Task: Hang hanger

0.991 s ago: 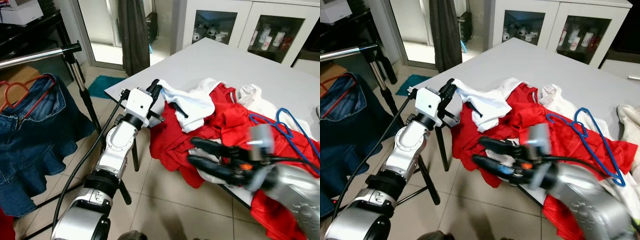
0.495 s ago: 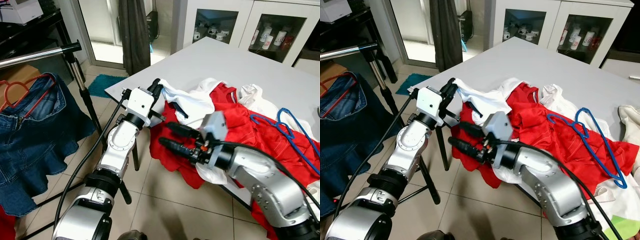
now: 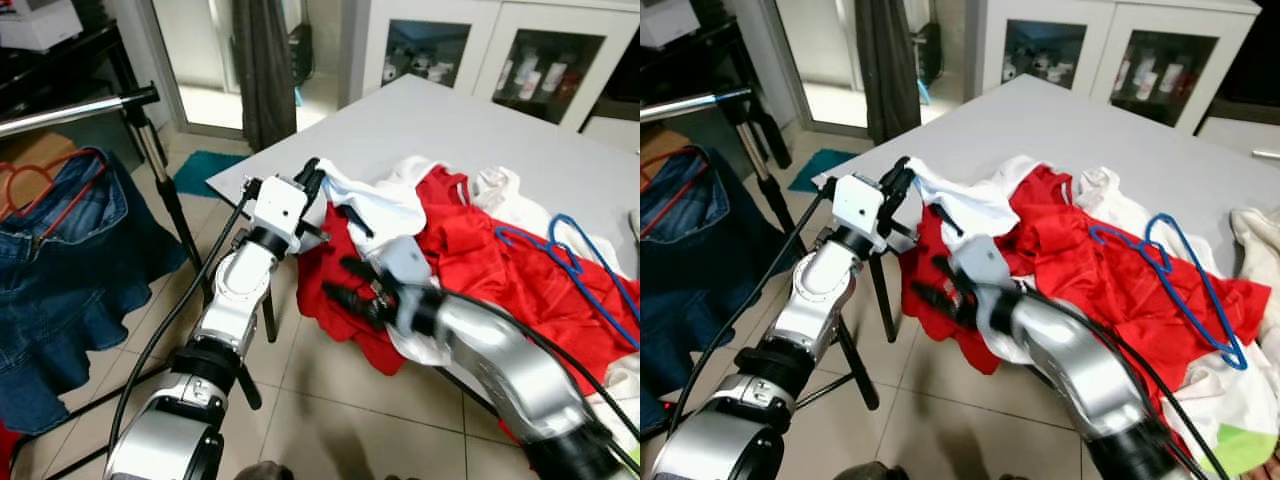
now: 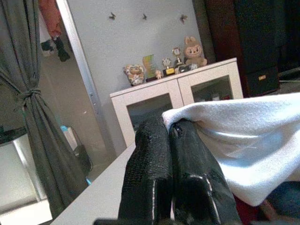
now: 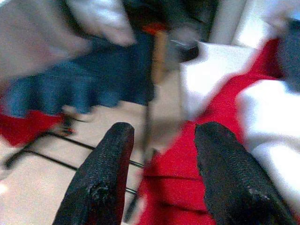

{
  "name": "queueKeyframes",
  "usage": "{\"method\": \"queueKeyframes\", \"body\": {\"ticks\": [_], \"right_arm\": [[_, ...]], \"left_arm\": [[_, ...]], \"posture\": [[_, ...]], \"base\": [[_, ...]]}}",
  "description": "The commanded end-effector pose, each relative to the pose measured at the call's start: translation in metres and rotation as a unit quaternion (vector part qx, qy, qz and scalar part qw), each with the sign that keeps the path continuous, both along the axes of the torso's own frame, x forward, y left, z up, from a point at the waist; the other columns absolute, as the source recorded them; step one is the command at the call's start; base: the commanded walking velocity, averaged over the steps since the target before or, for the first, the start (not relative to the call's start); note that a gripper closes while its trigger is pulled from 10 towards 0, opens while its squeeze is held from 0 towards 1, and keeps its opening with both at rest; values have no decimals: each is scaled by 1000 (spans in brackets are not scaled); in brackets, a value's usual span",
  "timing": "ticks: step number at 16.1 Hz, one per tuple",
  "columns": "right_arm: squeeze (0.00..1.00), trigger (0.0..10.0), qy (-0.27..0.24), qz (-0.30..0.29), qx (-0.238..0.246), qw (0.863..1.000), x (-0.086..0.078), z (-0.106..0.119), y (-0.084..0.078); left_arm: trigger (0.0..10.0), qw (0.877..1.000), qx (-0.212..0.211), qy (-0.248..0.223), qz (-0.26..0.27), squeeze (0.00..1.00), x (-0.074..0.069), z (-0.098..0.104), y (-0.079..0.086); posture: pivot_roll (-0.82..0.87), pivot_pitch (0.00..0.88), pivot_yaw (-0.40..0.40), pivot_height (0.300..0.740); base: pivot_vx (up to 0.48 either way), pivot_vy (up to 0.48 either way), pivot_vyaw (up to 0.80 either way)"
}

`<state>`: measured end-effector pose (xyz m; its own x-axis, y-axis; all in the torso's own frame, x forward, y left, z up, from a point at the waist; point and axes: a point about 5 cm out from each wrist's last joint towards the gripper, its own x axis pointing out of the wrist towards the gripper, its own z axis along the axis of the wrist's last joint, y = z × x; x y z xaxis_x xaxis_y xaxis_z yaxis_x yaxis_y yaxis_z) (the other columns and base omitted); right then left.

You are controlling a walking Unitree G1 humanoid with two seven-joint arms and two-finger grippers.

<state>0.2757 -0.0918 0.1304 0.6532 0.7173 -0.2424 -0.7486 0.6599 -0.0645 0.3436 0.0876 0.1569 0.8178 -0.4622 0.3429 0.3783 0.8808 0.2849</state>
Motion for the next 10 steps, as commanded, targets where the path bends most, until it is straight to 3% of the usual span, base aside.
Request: {"method": "queueKeyframes", "body": {"ticks": [1, 3, 6, 10], "right_arm": [[0, 10000, -1, -41, -20, 999, 8, -3, -4], [0, 10000, 11, -84, -38, 996, 18, -8, -9], [0, 10000, 20, -71, -62, 995, 15, -15, -8], [0, 10000, 39, -73, -129, 988, 12, -32, -16]], "left_arm": [[10000, 1000, -10, -21, 7, 0, 4, 11, 2], [10000, 1000, -11, -24, 7, 0, 4, 13, 2], [10000, 999, -13, -31, 12, 0, 5, 17, 5], [10000, 997, -45, -51, 33, 0, 12, 36, 12]], "posture": [[33, 0, 55, 740], [40, 0, 56, 740], [39, 0, 57, 740], [35, 0, 58, 740]], "base": [[0, 0, 0], [0, 0, 0], [0, 0, 0], [0, 0, 0]]}}
